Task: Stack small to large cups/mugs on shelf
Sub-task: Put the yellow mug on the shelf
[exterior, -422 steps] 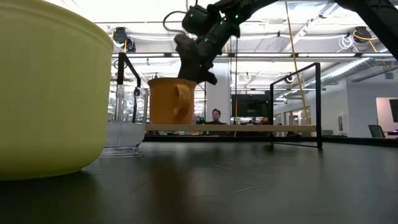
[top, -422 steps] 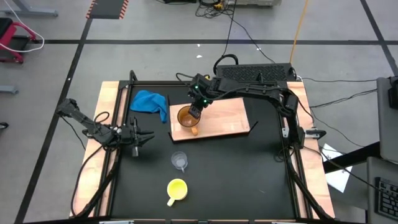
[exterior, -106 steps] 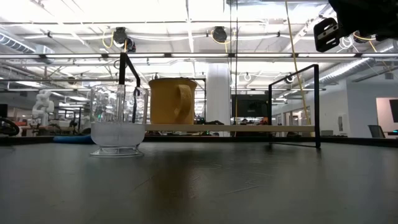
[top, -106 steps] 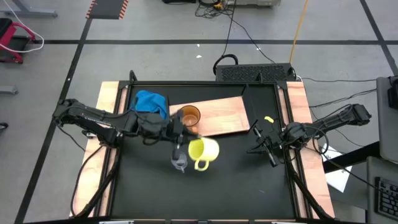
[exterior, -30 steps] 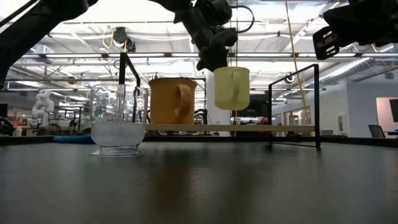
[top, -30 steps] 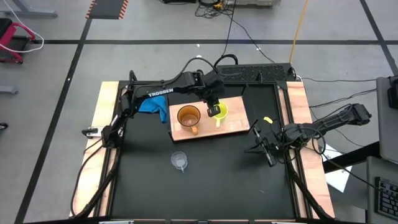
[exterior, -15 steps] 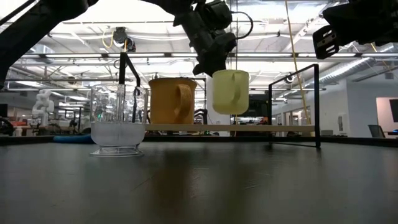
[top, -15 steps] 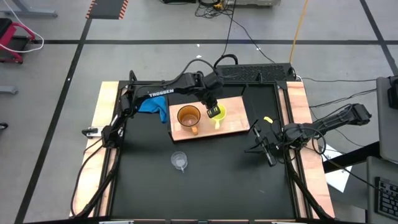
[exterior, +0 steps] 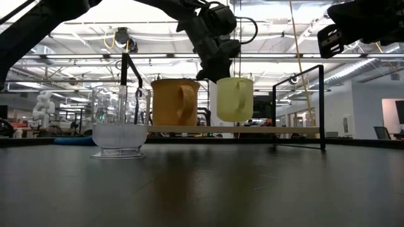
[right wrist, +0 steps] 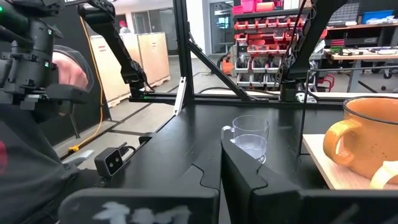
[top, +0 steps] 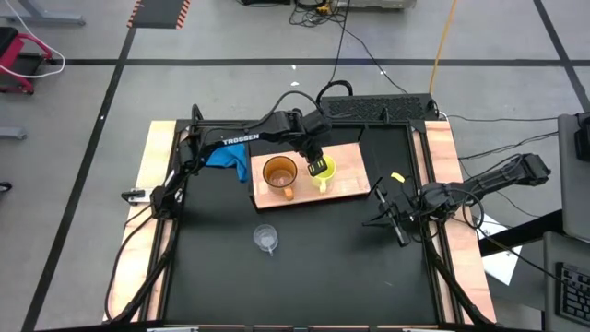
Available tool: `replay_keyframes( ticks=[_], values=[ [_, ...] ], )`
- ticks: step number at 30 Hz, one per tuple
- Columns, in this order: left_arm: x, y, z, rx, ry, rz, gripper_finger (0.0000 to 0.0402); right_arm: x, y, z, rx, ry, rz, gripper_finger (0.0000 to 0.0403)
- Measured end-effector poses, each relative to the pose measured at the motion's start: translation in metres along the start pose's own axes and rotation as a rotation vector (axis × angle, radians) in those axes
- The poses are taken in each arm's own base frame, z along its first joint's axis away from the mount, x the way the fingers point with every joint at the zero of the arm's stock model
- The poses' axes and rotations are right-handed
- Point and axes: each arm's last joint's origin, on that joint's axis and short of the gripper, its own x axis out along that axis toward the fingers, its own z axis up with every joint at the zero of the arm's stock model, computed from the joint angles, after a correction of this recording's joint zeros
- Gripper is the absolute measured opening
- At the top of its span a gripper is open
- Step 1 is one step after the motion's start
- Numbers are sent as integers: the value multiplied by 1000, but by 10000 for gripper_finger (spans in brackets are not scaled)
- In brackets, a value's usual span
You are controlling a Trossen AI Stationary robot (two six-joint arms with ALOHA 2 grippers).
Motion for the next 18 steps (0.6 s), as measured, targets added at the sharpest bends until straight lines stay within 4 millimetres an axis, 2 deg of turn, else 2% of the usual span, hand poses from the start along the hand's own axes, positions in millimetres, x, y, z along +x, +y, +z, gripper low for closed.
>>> replay_keyframes(
  ticks=[18],
  values=[
    [4, -3, 2, -17, -19, -4, 5, 0, 0, 1, -1, -7, 1, 0]
  ],
)
